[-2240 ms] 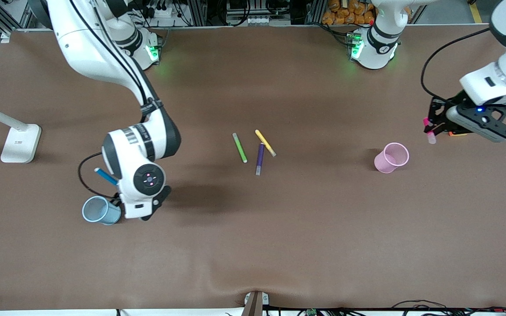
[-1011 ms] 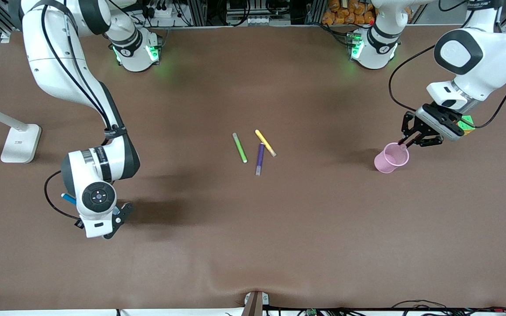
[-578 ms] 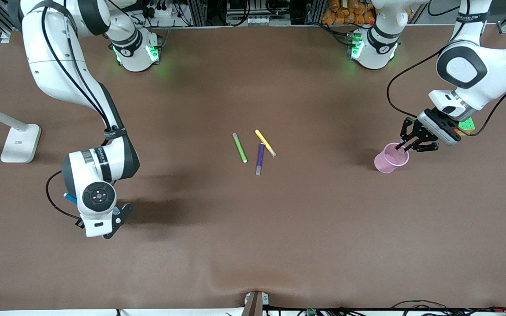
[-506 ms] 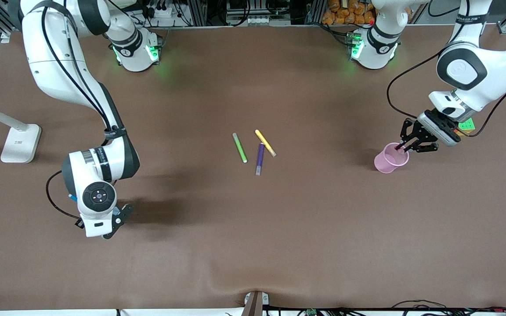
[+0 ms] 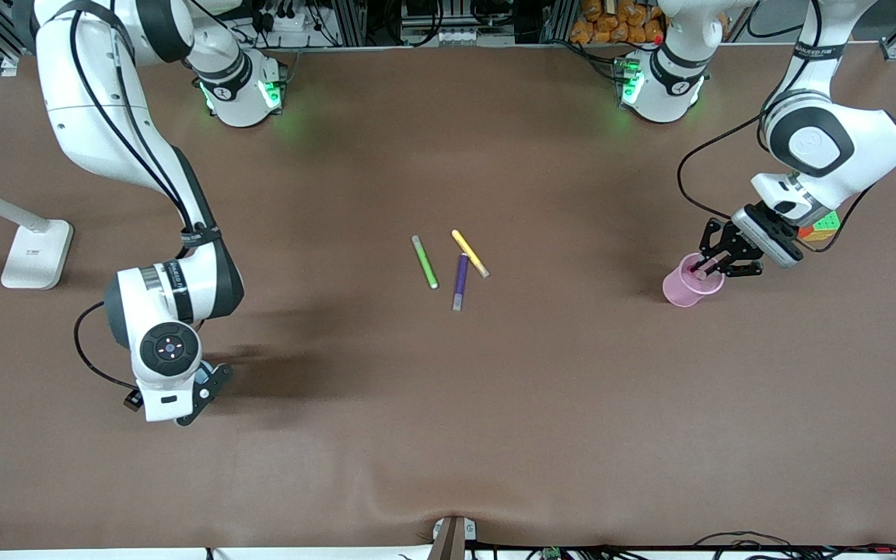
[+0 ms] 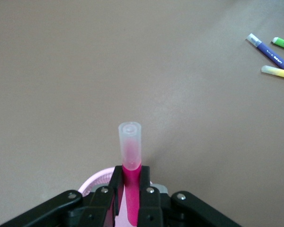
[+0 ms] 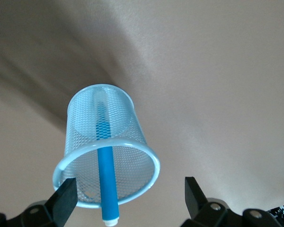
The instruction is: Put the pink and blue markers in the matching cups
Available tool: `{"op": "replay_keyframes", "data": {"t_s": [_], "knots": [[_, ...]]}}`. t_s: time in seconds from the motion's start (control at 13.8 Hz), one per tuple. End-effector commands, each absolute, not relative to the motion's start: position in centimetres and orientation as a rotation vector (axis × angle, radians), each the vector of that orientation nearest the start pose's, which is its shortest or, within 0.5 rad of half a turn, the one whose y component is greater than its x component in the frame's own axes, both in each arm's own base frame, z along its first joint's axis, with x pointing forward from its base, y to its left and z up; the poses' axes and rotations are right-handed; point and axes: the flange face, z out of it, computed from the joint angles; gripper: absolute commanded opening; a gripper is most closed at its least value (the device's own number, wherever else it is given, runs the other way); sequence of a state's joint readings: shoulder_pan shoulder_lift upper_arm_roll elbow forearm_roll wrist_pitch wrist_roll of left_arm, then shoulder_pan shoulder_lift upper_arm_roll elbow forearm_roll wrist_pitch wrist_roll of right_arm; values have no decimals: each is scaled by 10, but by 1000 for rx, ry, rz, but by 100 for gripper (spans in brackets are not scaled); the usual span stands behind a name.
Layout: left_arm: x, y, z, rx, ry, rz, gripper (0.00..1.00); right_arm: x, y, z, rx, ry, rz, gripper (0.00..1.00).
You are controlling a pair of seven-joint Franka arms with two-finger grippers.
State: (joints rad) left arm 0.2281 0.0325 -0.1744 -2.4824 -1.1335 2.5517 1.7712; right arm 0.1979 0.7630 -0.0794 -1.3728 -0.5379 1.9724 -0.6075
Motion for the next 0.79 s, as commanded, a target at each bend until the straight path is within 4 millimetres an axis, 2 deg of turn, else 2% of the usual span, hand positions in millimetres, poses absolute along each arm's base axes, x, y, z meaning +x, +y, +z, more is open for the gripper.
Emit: {"op": "replay_keyframes", "data": {"t_s": [0.0,0.14,0.22,0.36,0.43,0.51,0.58,0.72], "knots": [[479,43,272,-3151,1217,-935,99,718,71,292,-3177,-1691,460,100],[485,51,278,-3167,1153,-956,100,719,71,321,-3196,-1633,368,100],[486,47,280,-3188,1127,-952,100,721,67,340,-3203,-1566,300,100],[495,39,290,-3261,1001,-935,100,726,59,390,-3205,-1404,108,100],[502,32,297,-3289,963,-909,100,723,60,418,-3199,-1355,30,100],[510,28,307,-3323,885,-864,100,714,59,441,-3206,-1315,38,100],[518,21,316,-3359,794,-800,100,703,57,457,-3208,-1220,86,100],[535,-2,340,-3436,606,-654,100,690,56,502,-3209,-1005,-40,100]]}}
